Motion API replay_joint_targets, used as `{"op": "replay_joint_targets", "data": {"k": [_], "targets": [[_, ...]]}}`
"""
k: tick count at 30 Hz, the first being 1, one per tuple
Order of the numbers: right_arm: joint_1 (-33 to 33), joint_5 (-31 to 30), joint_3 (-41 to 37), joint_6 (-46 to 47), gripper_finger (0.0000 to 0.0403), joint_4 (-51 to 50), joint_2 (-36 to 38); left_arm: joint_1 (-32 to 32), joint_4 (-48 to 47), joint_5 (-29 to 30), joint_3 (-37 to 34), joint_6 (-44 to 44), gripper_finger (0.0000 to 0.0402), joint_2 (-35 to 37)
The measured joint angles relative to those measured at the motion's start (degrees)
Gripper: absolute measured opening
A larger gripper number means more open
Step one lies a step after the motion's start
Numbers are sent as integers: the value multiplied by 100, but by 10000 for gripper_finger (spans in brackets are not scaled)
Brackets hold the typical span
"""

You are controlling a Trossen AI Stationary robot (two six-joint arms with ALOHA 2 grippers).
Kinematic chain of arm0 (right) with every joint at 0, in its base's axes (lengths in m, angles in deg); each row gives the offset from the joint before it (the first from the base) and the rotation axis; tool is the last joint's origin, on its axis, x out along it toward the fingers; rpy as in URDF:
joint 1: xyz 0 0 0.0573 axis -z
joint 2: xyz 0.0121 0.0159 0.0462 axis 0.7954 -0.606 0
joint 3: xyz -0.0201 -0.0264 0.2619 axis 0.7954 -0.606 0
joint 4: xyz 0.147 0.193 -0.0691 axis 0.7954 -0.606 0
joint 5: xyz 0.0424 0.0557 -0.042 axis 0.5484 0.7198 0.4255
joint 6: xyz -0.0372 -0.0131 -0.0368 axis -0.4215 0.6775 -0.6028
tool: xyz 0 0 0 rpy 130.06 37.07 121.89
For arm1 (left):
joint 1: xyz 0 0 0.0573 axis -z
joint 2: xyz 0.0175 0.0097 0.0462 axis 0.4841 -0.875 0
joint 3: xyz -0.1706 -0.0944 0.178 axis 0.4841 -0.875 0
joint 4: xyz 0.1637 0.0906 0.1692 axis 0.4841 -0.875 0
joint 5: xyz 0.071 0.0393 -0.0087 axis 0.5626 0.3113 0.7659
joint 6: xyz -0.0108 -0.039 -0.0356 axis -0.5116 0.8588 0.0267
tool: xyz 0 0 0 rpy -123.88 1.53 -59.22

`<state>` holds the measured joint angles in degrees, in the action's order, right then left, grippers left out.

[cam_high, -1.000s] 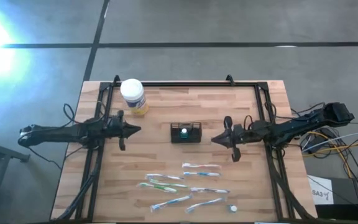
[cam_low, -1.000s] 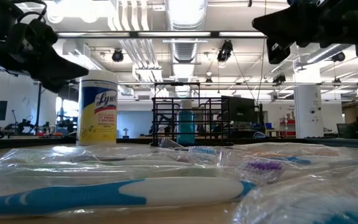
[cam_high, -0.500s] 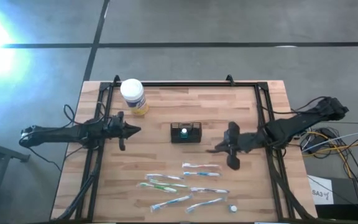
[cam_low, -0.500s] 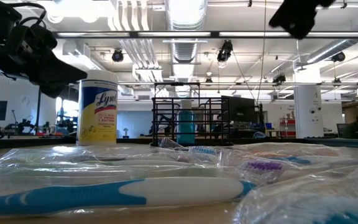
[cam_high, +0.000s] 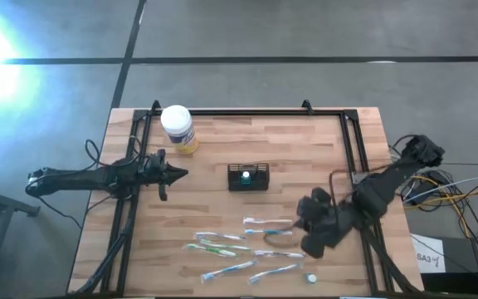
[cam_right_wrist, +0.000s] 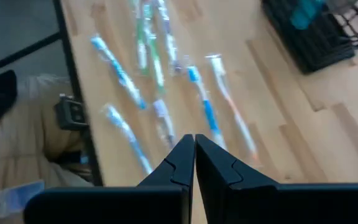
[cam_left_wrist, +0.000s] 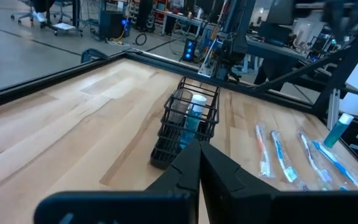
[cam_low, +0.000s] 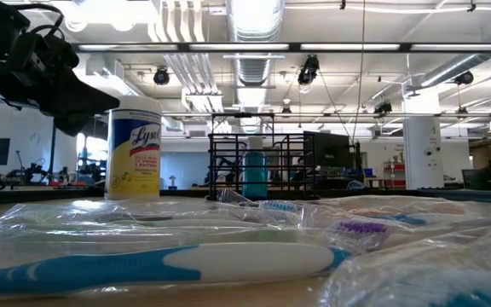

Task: Pick & Place toothbrushing station
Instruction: Put the blue mouthwash into the black wire organizer

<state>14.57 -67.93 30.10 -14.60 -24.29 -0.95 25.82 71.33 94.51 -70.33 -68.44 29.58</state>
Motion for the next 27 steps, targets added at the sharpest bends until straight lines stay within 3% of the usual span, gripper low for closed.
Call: {"op": "replay_joint_targets", "data": {"k": [8, 17, 21, 27], "targets": [[-935, -280, 1280, 1225, 13, -643, -1096, 0, -50, -24, -2, 7, 10, -2], [-1094, 654, 1771, 2646, 21, -842, -1977, 1, 0, -115, 139, 20, 10, -4], [-1144, 1204, 1797, 3277, 63, -795, -2157, 1, -33, -300, 144, 25, 10, -13], [-1326, 1251, 1787, 4379, 156, -795, -2368, 2, -44, -496, 127, 109, 10, -13]]}}
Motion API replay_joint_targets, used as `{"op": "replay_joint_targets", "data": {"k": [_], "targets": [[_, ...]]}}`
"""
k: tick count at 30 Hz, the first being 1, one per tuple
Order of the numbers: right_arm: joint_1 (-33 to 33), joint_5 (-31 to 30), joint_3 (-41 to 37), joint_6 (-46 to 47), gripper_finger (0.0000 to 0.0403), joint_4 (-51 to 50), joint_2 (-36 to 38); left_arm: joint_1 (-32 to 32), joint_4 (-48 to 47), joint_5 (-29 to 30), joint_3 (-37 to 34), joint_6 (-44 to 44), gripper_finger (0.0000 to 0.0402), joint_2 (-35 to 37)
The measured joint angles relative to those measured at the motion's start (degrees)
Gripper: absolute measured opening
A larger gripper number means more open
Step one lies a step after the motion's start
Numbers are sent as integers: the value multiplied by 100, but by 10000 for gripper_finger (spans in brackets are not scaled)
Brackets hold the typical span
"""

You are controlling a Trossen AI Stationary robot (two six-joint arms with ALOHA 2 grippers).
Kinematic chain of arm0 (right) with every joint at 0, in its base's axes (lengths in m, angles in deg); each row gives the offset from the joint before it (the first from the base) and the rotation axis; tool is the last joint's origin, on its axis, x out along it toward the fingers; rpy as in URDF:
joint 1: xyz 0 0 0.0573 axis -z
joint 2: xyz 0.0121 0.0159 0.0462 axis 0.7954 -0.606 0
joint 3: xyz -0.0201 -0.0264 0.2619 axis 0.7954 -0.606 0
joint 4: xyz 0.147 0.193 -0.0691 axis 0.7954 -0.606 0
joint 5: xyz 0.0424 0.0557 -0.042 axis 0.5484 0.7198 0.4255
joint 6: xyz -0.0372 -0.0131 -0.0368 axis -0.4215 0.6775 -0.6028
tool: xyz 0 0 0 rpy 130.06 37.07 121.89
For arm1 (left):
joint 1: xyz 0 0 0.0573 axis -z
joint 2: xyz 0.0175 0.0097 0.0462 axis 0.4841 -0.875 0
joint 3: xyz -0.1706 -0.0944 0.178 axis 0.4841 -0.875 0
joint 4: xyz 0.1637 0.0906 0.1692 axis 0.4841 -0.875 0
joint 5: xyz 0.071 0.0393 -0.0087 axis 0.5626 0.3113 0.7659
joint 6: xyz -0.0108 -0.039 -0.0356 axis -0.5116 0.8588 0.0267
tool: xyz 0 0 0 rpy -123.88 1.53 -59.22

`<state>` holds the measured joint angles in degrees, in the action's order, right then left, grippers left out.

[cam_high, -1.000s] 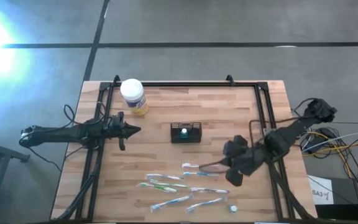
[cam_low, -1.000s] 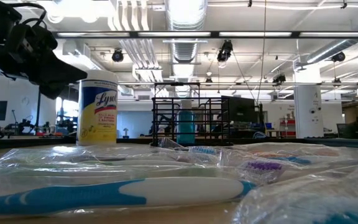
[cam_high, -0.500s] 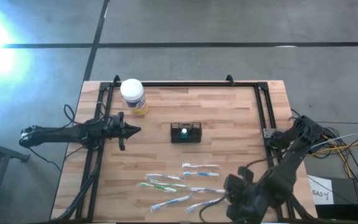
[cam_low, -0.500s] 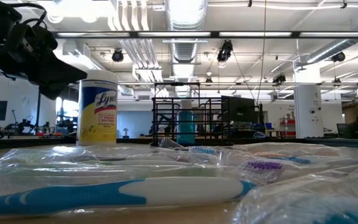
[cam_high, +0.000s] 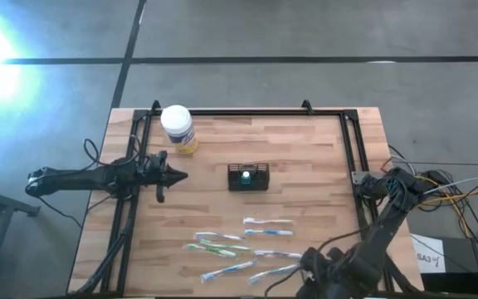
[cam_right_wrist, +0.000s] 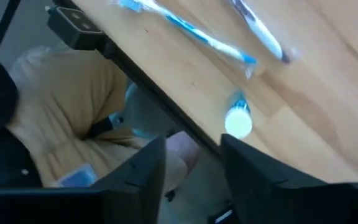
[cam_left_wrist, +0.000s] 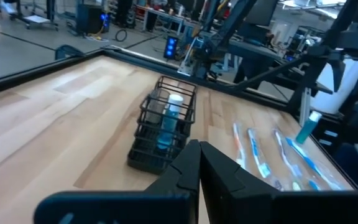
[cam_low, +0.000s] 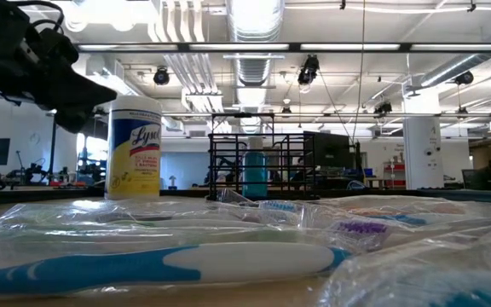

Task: Pick & Place toothbrushing station
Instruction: Put the blue mouthwash into the black wire organizer

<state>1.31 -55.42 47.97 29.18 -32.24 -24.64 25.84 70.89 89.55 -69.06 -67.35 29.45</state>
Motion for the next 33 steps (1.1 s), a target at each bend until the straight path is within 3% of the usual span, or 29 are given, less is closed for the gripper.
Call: {"op": "replay_joint_targets", "data": {"k": [5, 10, 14, 33], "targets": [[-21, 43, -1, 817, 218, -48, -119, 0, -21, -116, -2, 3, 10, 0], [-23, 317, -4, 1634, 245, -252, -360, 0, -88, -116, -5, 12, 10, 0], [-21, 575, -8, 1672, 249, -256, -525, 0, -106, -118, -11, 12, 10, 0], [-21, 573, -16, 1702, 247, -581, -787, 0, -136, -109, -13, 50, 10, 0]]}}
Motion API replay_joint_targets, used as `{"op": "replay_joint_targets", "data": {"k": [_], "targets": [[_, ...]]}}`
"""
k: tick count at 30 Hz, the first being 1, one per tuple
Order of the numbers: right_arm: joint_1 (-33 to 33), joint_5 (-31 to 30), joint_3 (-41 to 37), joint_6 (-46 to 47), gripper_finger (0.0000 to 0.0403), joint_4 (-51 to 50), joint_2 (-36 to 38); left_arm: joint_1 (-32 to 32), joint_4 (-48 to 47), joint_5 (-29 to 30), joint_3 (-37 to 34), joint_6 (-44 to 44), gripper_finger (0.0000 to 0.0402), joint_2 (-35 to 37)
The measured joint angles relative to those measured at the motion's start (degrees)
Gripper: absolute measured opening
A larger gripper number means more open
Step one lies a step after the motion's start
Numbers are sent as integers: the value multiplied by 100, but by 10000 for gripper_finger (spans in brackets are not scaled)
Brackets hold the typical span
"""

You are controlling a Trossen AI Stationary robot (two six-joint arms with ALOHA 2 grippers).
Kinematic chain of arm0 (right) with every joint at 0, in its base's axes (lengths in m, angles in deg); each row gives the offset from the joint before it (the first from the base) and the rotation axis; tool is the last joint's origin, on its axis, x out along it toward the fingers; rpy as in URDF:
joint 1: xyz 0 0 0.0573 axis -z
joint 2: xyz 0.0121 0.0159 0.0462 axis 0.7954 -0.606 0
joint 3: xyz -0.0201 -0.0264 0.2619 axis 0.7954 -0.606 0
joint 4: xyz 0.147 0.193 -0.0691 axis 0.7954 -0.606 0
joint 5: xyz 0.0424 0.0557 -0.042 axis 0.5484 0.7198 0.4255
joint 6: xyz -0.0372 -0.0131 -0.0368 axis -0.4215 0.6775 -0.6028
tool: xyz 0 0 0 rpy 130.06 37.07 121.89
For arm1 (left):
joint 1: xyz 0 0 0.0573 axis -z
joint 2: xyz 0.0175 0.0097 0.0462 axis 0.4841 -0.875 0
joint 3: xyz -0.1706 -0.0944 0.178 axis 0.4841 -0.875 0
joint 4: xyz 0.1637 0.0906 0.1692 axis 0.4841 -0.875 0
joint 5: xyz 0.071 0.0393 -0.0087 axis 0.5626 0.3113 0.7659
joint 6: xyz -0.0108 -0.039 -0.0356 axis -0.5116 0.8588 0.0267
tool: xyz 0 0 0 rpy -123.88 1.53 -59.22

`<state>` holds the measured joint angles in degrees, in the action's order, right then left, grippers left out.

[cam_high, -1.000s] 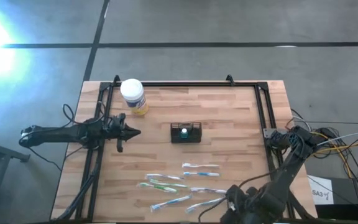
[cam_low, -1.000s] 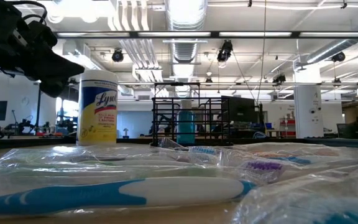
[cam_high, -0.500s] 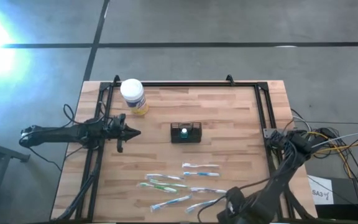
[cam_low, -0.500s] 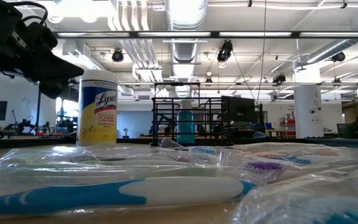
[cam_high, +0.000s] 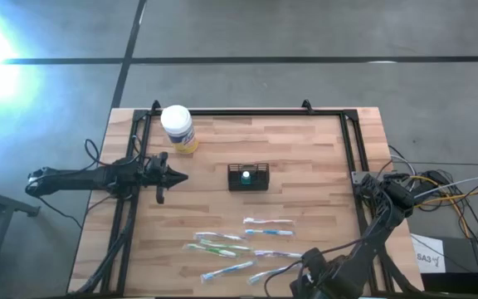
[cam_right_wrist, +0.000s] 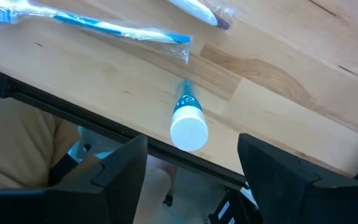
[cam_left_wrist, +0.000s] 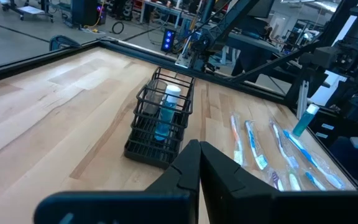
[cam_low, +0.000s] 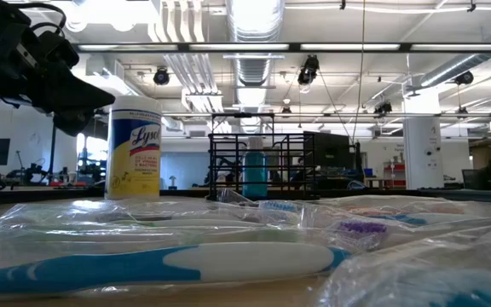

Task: Pick & Place toothbrushing station
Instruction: Put the blue mouthwash into the black wire organizer

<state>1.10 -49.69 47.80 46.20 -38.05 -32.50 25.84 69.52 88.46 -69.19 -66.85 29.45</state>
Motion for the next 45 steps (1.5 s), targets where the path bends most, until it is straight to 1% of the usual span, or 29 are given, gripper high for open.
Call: {"op": "replay_joint_targets", "data": {"k": [14, 19, 28, 43, 45], "targets": [[-31, -3, -220, -42, 246, 41, 0, 0, -125, 0, 0, 120, 10, 0], [-31, 2, -404, -65, 233, 389, 0, 0, -124, 0, 0, 124, 10, 1], [-26, -1, -511, -214, 194, 444, 0, 0, -125, 2, 0, 126, 10, 2], [-26, -5, -511, -622, 88, 494, 0, 0, -123, 2, 0, 126, 10, 2], [-26, -7, -505, -790, 84, 492, 0, -2, -124, 2, 0, 126, 10, 2]]}}
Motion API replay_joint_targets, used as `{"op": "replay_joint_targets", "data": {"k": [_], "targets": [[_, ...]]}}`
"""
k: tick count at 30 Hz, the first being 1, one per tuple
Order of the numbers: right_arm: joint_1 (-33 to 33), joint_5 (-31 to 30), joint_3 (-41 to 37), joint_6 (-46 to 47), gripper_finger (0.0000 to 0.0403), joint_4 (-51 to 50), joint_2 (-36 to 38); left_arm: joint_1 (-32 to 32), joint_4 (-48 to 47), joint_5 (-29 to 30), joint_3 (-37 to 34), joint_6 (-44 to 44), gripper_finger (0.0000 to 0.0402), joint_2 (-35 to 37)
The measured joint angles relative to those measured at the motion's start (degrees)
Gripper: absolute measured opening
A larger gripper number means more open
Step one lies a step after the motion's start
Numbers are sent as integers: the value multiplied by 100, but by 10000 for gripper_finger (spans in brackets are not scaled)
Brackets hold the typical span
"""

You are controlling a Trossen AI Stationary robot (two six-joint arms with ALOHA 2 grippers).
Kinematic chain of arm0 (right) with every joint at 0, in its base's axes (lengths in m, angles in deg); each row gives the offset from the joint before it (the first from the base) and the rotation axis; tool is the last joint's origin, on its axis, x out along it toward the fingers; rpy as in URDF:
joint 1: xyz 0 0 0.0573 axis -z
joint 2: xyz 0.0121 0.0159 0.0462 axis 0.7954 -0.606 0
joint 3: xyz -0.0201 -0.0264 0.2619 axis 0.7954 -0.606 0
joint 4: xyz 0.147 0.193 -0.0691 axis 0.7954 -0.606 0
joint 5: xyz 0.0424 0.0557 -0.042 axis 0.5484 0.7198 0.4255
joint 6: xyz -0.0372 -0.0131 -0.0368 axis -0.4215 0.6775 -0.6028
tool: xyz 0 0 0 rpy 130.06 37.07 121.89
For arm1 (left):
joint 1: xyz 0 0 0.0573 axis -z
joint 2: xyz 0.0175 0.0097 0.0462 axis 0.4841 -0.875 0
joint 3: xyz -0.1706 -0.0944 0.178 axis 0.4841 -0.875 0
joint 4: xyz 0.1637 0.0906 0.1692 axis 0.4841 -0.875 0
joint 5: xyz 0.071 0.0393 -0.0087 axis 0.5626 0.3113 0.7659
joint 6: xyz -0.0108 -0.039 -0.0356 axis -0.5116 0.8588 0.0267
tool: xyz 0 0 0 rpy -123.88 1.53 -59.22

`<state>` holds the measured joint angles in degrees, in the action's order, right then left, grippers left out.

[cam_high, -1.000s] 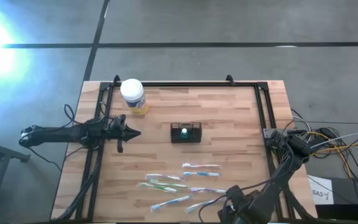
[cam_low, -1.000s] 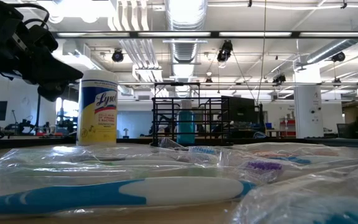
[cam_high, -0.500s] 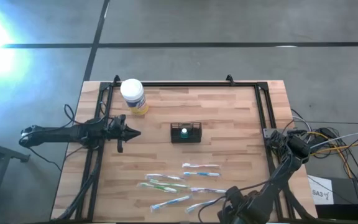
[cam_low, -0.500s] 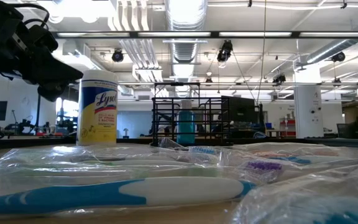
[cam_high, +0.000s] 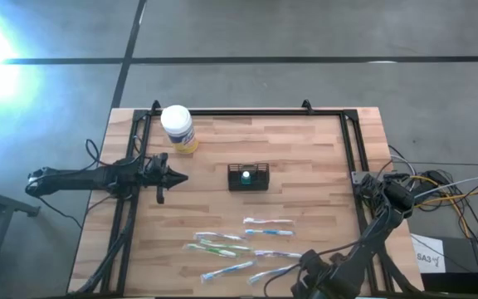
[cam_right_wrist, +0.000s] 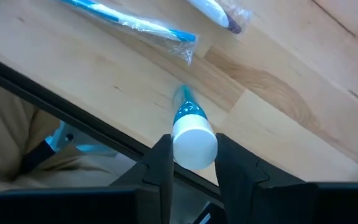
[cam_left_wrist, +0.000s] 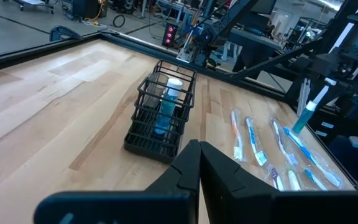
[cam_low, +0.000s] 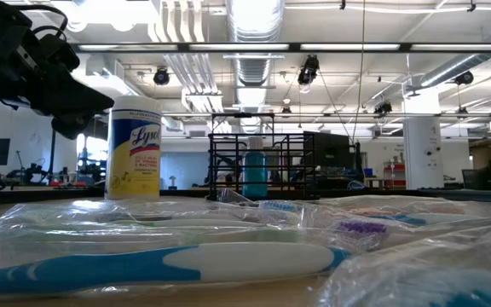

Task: Pick & Place toothbrushing station
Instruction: Put the blue mouthwash into the black wire organizer

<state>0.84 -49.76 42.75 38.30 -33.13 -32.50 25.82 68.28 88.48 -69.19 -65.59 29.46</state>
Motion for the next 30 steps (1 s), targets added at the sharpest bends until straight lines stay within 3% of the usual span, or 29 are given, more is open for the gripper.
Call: {"op": "replay_joint_targets", "data": {"k": [7, 12, 18, 24, 30], "targets": [[0, -319, 2, -589, 84, 11, 253, 0, 2, 0, 0, -2, 10, -2], [12, -1645, 4, -1511, 84, 31, 846, 0, 2, 15, 0, -4, 10, 0], [143, -3022, 11, -3653, 84, 37, 1698, 2, 4, 22, 0, -9, 10, -1], [459, -3169, 9, -6041, 84, 162, 2223, 0, 4, 22, 0, -11, 10, -2], [863, -3359, -120, -7324, 85, 171, 2588, 0, 4, 26, 0, 48, 10, 0]]}}
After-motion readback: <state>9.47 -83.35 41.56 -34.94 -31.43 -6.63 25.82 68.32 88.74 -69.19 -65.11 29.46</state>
